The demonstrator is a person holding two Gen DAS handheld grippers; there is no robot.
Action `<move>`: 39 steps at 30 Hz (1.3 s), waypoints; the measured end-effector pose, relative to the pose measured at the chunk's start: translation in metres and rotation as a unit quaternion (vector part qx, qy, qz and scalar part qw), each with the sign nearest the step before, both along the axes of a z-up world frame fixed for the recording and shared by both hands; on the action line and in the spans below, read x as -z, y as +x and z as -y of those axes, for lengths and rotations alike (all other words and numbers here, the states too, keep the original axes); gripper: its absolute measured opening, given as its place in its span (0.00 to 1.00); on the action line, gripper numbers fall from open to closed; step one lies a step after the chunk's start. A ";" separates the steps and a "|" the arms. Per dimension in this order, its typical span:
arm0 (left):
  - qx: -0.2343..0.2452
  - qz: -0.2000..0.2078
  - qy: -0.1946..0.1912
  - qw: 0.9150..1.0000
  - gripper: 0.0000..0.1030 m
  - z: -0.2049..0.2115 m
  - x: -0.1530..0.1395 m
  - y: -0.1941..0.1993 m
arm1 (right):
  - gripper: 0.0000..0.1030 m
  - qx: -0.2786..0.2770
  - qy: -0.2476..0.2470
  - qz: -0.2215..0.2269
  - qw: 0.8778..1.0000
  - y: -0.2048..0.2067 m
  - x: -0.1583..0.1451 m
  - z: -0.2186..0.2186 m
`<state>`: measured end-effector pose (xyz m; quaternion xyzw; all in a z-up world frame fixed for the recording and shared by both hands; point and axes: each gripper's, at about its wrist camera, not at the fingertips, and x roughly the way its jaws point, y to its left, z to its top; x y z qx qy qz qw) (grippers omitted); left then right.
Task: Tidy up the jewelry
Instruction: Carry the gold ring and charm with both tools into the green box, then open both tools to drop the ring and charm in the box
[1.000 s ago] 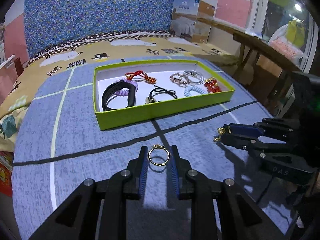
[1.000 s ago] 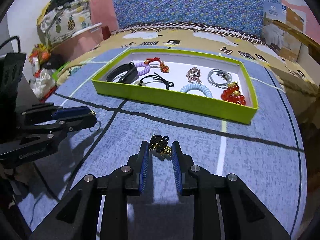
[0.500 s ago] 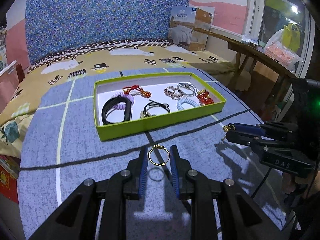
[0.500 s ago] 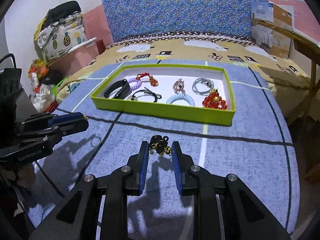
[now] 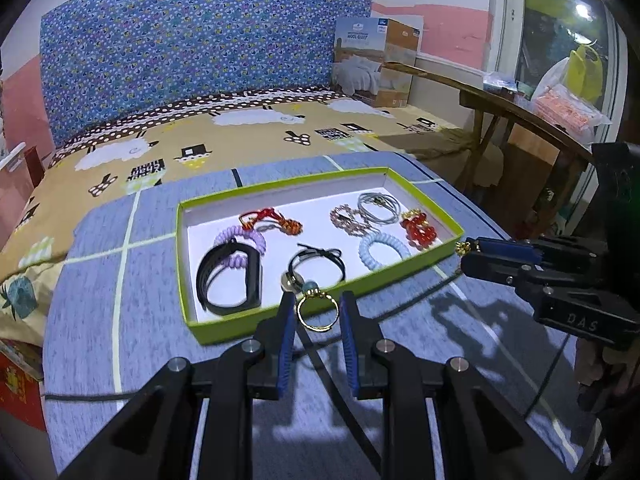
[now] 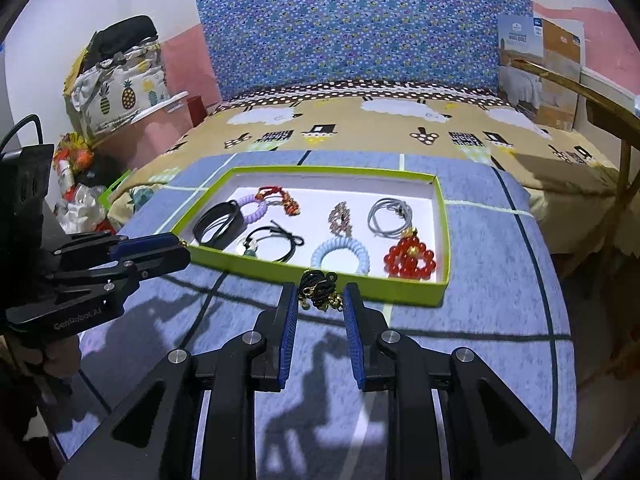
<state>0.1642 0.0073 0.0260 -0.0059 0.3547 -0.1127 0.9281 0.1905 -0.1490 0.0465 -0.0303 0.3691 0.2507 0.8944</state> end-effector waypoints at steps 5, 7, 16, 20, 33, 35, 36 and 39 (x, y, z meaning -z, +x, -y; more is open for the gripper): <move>-0.003 0.000 0.004 1.000 0.22 -0.001 -0.001 0.023 | 0.23 0.003 0.003 -0.004 1.000 0.020 0.001 0.001; -0.006 -0.002 0.005 1.000 0.22 -0.002 -0.001 0.032 | 0.23 0.006 0.000 -0.004 1.000 0.029 0.002 0.000; -0.013 -0.012 0.018 1.000 0.22 0.002 0.007 0.077 | 0.23 0.007 -0.029 -0.005 1.000 0.073 0.009 -0.012; -0.018 -0.023 0.024 0.999 0.22 0.003 0.016 0.093 | 0.23 0.011 -0.040 -0.014 0.999 0.089 0.019 -0.016; -0.011 -0.060 0.034 0.998 0.22 0.010 0.038 0.114 | 0.23 0.011 -0.064 -0.043 0.997 0.109 0.041 -0.023; -0.012 -0.063 0.032 0.997 0.23 0.010 0.039 0.115 | 0.24 0.010 -0.064 -0.045 0.997 0.110 0.042 -0.023; -0.012 -0.065 0.032 0.997 0.23 0.009 0.040 0.116 | 0.24 0.007 -0.064 -0.045 0.997 0.110 0.043 -0.023; -0.011 -0.069 0.030 0.997 0.22 0.009 0.042 0.116 | 0.25 0.006 -0.070 -0.043 0.997 0.110 0.043 -0.024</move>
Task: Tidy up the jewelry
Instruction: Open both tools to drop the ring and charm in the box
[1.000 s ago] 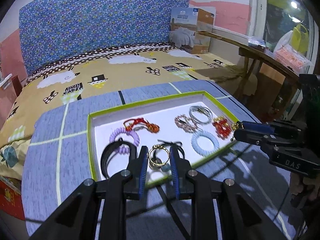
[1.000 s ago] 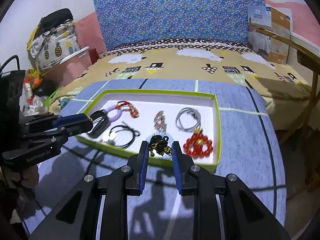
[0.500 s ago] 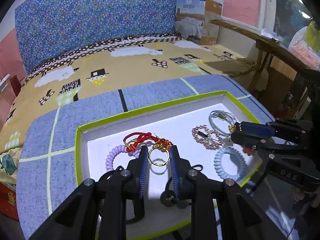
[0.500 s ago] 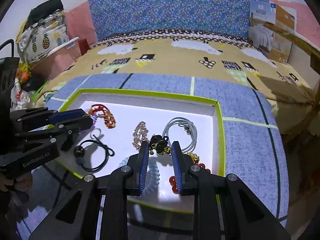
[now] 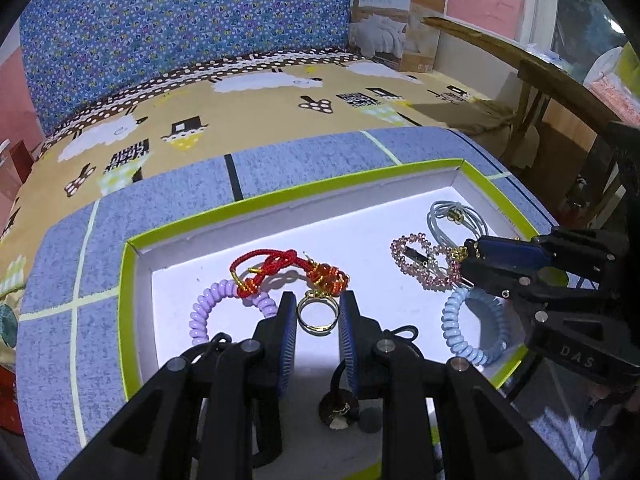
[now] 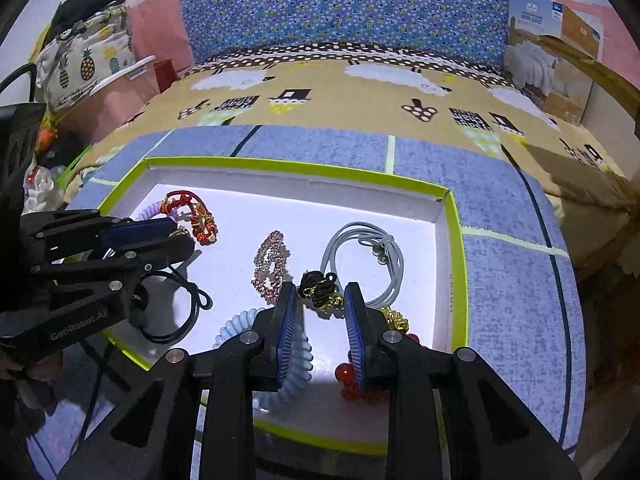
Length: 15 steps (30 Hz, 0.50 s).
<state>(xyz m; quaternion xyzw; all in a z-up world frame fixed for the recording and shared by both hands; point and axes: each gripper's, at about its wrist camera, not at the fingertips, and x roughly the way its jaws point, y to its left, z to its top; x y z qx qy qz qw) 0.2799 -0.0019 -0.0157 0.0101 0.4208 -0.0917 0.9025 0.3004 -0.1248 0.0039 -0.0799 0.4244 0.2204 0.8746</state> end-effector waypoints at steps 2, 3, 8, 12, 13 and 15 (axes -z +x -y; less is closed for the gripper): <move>0.001 0.000 0.000 1.000 0.23 0.000 0.001 0.000 | 0.26 0.000 -0.002 0.002 1.000 0.000 0.000 -0.001; 0.001 0.000 -0.001 1.000 0.23 0.000 0.001 0.000 | 0.26 0.000 -0.003 0.003 1.000 0.000 0.000 -0.001; -0.005 0.006 -0.008 1.000 0.23 -0.003 -0.003 -0.004 | 0.32 0.004 -0.003 0.010 1.000 -0.006 -0.004 0.000; -0.013 0.023 -0.016 1.000 0.24 -0.007 -0.014 -0.018 | 0.34 0.005 0.007 0.027 1.000 -0.018 -0.017 0.003; -0.014 0.027 -0.018 0.999 0.24 -0.008 -0.017 -0.022 | 0.34 0.005 0.011 0.032 0.999 -0.023 -0.021 0.004; -0.018 0.036 -0.023 0.999 0.24 -0.011 -0.024 -0.032 | 0.34 0.008 0.019 0.041 0.999 -0.034 -0.028 0.007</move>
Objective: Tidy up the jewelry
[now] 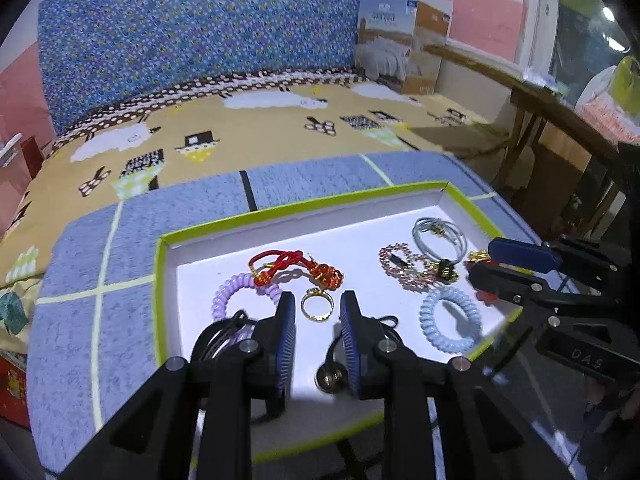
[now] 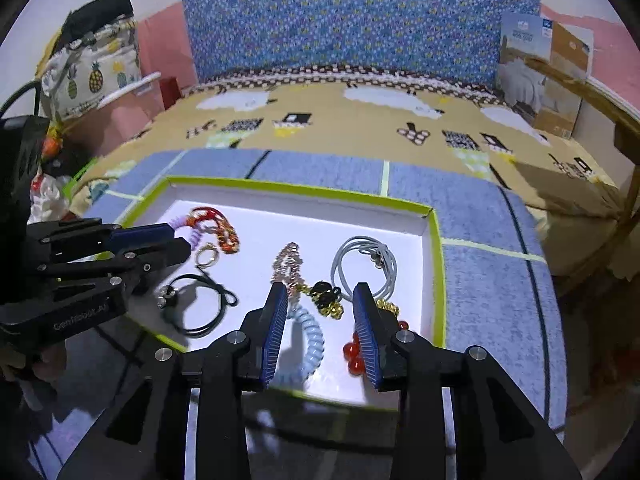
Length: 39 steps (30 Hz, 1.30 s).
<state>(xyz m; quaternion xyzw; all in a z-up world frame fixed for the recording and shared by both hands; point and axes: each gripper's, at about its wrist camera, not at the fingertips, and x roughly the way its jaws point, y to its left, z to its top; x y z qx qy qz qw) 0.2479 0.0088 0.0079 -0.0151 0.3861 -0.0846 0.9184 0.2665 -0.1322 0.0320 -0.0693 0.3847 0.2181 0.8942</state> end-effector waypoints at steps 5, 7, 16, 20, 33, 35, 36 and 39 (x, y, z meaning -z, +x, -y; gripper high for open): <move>-0.009 0.022 -0.013 1.000 0.24 -0.005 -0.015 -0.034 | 0.34 0.004 0.015 0.020 1.000 -0.032 -0.015 0.010; -0.013 0.030 -0.013 0.999 0.24 -0.006 -0.018 -0.050 | 0.34 0.007 0.021 0.024 0.999 -0.046 -0.019 0.014; -0.029 0.068 -0.023 0.997 0.25 -0.006 -0.032 -0.125 | 0.34 0.023 0.042 0.064 0.997 -0.125 -0.033 0.035; -0.030 0.082 -0.015 0.996 0.25 -0.001 -0.033 -0.159 | 0.34 0.026 0.039 0.076 0.996 -0.155 -0.031 0.039; -0.052 0.103 -0.002 0.993 0.29 0.005 -0.027 -0.224 | 0.34 0.049 0.042 0.082 0.995 -0.220 -0.016 0.057; -0.056 0.105 -0.001 0.993 0.30 0.005 -0.026 -0.230 | 0.34 0.051 0.037 0.086 0.994 -0.226 -0.017 0.057; -0.057 0.107 0.001 0.993 0.30 0.005 -0.025 -0.233 | 0.34 0.052 0.035 0.089 0.994 -0.229 -0.017 0.057; -0.060 0.110 0.003 0.992 0.30 0.004 -0.024 -0.239 | 0.34 0.053 0.033 0.096 0.993 -0.235 -0.018 0.057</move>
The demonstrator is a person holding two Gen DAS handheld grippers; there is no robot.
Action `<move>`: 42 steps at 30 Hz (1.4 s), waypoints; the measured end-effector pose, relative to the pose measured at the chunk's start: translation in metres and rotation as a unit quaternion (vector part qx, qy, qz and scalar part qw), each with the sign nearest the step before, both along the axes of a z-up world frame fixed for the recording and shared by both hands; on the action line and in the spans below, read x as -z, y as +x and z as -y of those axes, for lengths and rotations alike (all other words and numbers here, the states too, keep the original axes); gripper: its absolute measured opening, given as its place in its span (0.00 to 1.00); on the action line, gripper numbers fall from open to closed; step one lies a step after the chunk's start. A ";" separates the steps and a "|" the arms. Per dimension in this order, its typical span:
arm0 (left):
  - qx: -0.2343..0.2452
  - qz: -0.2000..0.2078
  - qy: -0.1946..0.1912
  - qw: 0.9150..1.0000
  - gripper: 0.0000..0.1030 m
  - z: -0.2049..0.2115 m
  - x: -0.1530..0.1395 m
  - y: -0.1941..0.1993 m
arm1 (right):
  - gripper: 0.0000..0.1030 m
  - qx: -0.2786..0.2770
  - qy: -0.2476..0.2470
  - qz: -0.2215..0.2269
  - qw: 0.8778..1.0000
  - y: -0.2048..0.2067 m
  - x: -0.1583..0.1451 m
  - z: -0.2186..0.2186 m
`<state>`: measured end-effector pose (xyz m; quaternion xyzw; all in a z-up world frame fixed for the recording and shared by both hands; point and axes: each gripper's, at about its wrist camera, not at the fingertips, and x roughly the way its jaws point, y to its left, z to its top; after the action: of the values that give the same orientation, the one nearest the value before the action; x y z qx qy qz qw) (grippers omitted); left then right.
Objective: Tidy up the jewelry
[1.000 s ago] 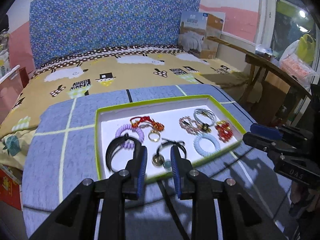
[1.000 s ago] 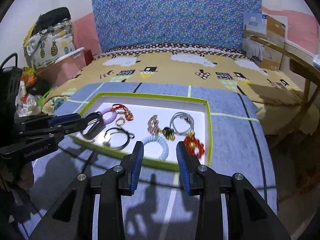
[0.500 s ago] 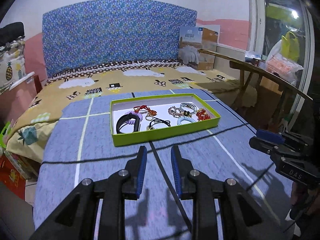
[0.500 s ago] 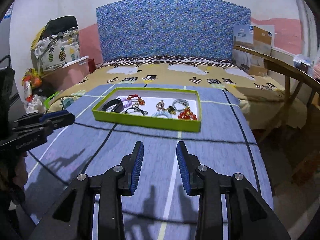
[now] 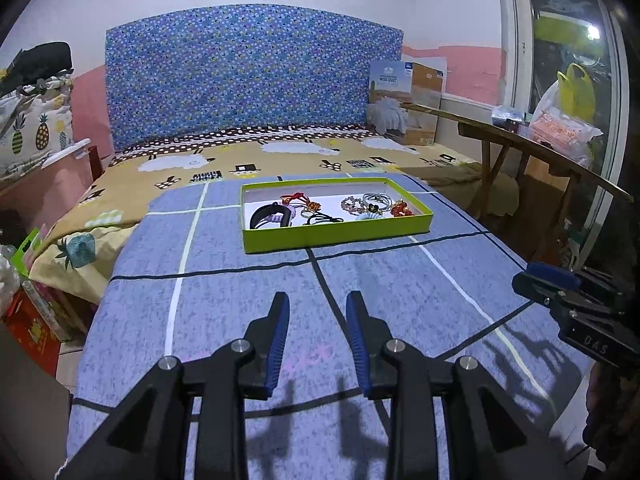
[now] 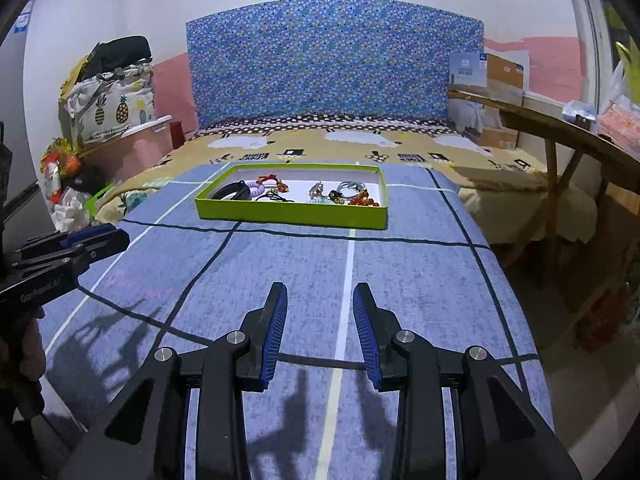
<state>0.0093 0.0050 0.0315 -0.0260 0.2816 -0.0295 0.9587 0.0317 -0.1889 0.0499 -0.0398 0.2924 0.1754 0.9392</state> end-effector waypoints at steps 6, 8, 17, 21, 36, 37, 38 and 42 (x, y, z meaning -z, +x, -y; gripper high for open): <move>-0.002 0.002 -0.003 1.000 0.30 -0.001 0.002 -0.004 | 0.34 -0.002 -0.001 0.003 1.000 -0.003 0.000 -0.004; -0.002 0.002 -0.003 1.000 0.30 -0.002 0.002 -0.004 | 0.34 -0.003 -0.002 0.004 1.000 -0.004 0.000 -0.005; 0.003 0.004 -0.004 1.000 0.30 0.001 0.002 -0.006 | 0.34 -0.001 -0.008 0.012 1.000 -0.008 -0.003 -0.006; 0.002 0.005 -0.002 1.000 0.30 0.002 0.001 -0.006 | 0.34 0.000 -0.008 0.013 1.000 -0.008 -0.003 -0.007; -0.001 0.002 -0.002 1.000 0.30 0.004 0.004 -0.006 | 0.34 -0.001 -0.010 0.010 1.000 -0.009 -0.003 -0.008; -0.002 0.002 -0.002 1.000 0.30 0.003 0.004 -0.006 | 0.34 -0.001 -0.009 0.010 1.000 -0.009 -0.004 -0.008; -0.002 0.001 -0.001 1.000 0.30 0.003 0.005 -0.006 | 0.34 -0.001 -0.010 0.010 1.000 -0.009 -0.003 -0.008; -0.001 0.002 -0.001 1.000 0.30 0.003 0.004 -0.006 | 0.34 -0.002 -0.009 0.006 1.000 -0.009 -0.002 -0.009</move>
<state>0.0037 0.0017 0.0271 -0.0276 0.2795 -0.0288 0.9593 0.0229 -0.1799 0.0520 -0.0497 0.2881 0.1746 0.9403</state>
